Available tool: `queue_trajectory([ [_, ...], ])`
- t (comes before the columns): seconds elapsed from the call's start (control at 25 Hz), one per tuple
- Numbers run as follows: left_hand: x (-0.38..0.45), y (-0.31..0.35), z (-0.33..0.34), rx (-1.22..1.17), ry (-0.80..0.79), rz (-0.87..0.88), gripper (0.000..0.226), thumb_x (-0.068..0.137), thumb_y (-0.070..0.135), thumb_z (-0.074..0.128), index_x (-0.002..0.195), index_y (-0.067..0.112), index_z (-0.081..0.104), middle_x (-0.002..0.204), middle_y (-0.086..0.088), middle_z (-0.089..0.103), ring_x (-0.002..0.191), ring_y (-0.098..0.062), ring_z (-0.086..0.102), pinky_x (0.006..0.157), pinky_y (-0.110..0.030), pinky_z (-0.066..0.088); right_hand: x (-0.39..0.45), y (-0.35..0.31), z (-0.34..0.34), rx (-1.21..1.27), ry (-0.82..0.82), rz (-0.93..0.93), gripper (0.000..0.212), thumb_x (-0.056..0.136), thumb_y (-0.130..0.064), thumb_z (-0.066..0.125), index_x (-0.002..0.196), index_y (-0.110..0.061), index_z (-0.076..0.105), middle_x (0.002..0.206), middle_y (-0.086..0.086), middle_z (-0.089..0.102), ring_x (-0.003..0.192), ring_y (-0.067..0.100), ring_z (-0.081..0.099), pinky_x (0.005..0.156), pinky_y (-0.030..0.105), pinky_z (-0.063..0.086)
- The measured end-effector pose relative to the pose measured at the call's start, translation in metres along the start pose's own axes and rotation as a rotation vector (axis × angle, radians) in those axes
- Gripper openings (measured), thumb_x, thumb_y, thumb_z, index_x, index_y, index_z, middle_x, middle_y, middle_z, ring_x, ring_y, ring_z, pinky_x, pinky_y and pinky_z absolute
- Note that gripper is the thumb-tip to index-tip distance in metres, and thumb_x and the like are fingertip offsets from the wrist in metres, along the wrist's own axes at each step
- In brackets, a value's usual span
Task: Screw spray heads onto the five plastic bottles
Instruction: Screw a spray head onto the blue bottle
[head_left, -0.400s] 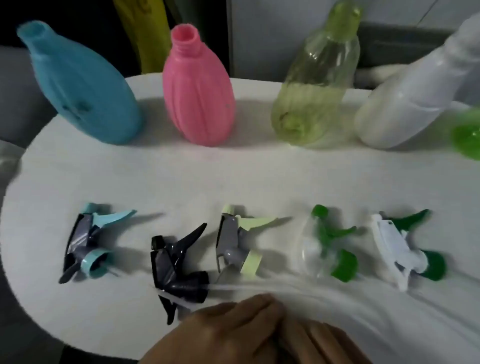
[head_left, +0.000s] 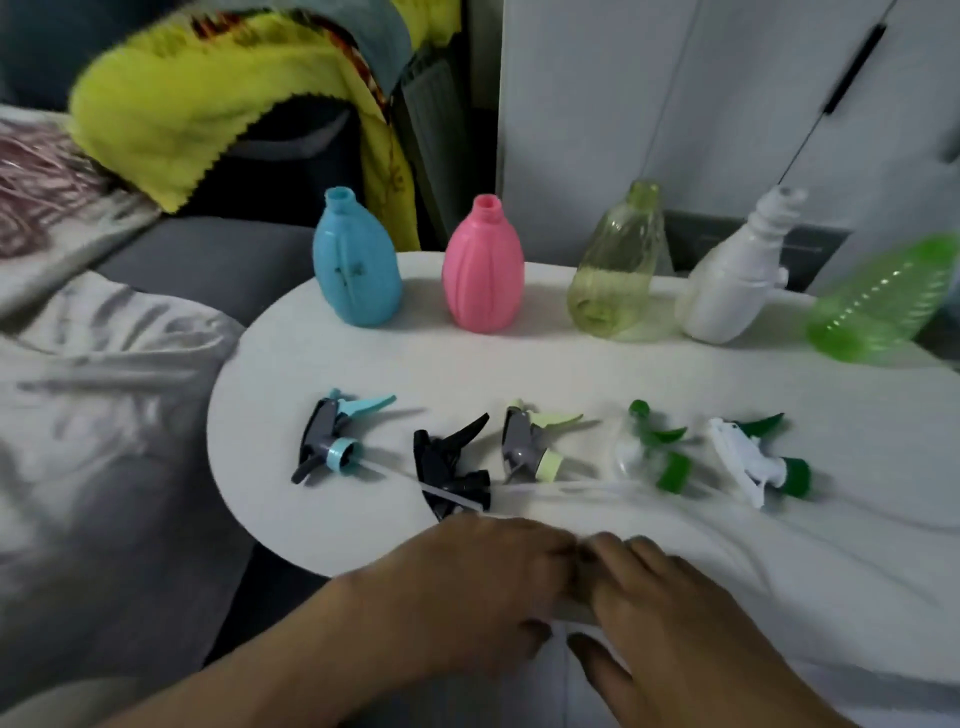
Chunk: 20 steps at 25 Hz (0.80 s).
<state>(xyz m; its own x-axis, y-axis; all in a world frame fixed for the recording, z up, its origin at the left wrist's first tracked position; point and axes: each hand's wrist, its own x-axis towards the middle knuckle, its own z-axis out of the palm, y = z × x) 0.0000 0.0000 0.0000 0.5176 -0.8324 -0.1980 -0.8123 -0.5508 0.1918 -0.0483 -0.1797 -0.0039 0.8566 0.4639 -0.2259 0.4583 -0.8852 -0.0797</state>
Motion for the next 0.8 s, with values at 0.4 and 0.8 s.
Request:
queue_trajectory([
  [0.4, -0.074, -0.058, -0.060, -0.388, 0.903, -0.777, 0.016, 0.088, 0.018, 0.067, 0.102, 0.022, 0.073, 0.081, 0.010, 0.069, 0.067, -0.008, 0.066, 0.068, -0.026, 0.049, 0.052, -0.085, -0.049, -0.001, 0.542, -0.045, 0.021, 0.075, -0.021, 0.065, 0.095, -0.013, 0.068, 0.090, 0.006, 0.071, 0.087, 0.031, 0.061, 0.075, 0.042, 0.049],
  [0.8, -0.097, -0.070, -0.060, -0.433, 0.968, -0.841, 0.022, 0.088, 0.019, 0.067, 0.110, 0.020, 0.071, 0.093, 0.008, 0.072, 0.074, -0.004, 0.064, 0.066, -0.017, 0.046, 0.149, -0.132, -0.027, -0.204, 0.447, 0.069, 0.036, 0.091, -0.018, 0.057, 0.126, -0.008, 0.057, 0.113, 0.013, 0.071, 0.112, 0.033, 0.057, 0.100, 0.049, 0.036],
])
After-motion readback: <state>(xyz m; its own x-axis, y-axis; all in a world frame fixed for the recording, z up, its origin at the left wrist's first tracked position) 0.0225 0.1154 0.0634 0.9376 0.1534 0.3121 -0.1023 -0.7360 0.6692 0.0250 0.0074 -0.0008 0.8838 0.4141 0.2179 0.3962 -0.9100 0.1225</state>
